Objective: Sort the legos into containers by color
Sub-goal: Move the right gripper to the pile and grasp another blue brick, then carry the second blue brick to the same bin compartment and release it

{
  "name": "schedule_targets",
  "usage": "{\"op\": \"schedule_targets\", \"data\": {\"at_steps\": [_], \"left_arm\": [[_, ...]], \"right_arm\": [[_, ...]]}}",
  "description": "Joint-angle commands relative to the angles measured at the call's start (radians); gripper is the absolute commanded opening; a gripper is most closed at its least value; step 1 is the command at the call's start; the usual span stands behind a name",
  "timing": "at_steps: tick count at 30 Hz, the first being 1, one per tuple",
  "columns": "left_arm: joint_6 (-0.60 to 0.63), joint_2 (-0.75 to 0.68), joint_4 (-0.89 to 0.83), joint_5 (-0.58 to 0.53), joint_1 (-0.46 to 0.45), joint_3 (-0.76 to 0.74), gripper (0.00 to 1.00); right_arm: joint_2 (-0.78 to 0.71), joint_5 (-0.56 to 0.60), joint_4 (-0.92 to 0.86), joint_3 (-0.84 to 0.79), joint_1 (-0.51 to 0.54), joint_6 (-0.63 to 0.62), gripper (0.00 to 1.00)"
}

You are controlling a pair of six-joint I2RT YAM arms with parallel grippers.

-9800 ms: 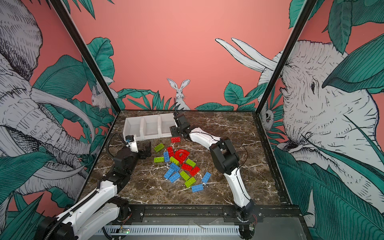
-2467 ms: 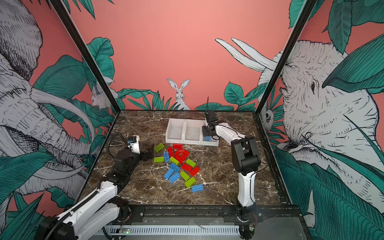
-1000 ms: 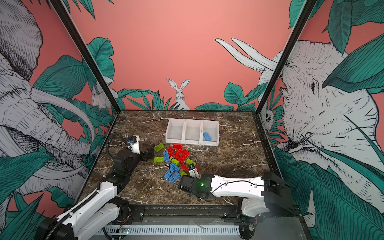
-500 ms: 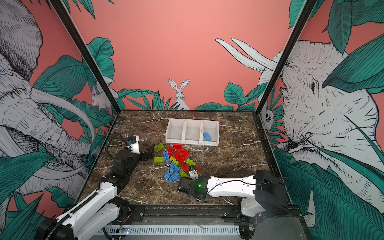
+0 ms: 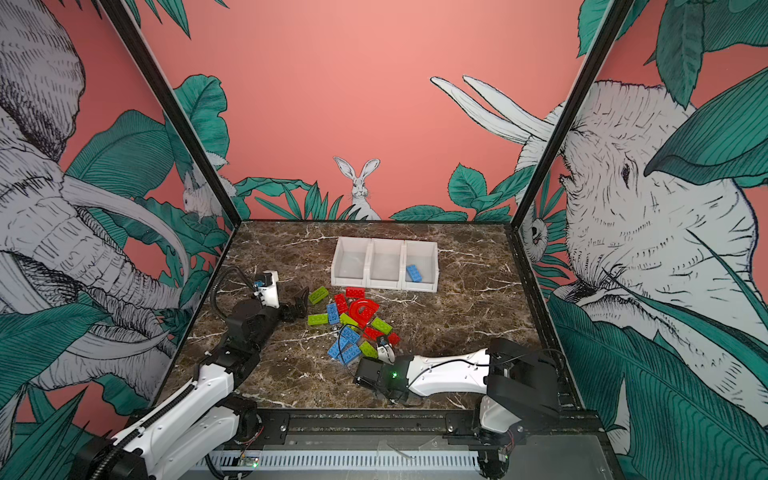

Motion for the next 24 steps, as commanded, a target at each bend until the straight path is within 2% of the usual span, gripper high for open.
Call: {"op": "schedule_targets", "data": {"at_steps": [1, 7, 15, 20, 24], "left_arm": [[-0.014, -0.019, 0.017, 0.008, 0.003, -0.012, 0.99], [-0.014, -0.015, 0.019, 0.005, 0.003, -0.014, 0.99], [-0.016, -0.009, 0.024, 0.008, 0.003, -0.014, 0.99], [-0.021, -0.011, 0.026, 0.015, 0.003, -0.014, 0.99], [-0.021, -0.006, 0.030, 0.014, 0.003, -0.016, 0.99]], "right_arm": [[0.011, -0.011, 0.037, -0.029, -0.014, -0.009, 0.73], [-0.036, 0.005, 0.016, -0.047, -0.017, -0.008, 0.57], [-0.222, 0.020, -0.002, -0.113, -0.089, -0.059, 0.48], [-0.403, 0.000, -0.036, -0.112, -0.243, -0.204, 0.44], [-0.468, -0.037, -0.075, -0.049, -0.402, -0.353, 0.42]]}}
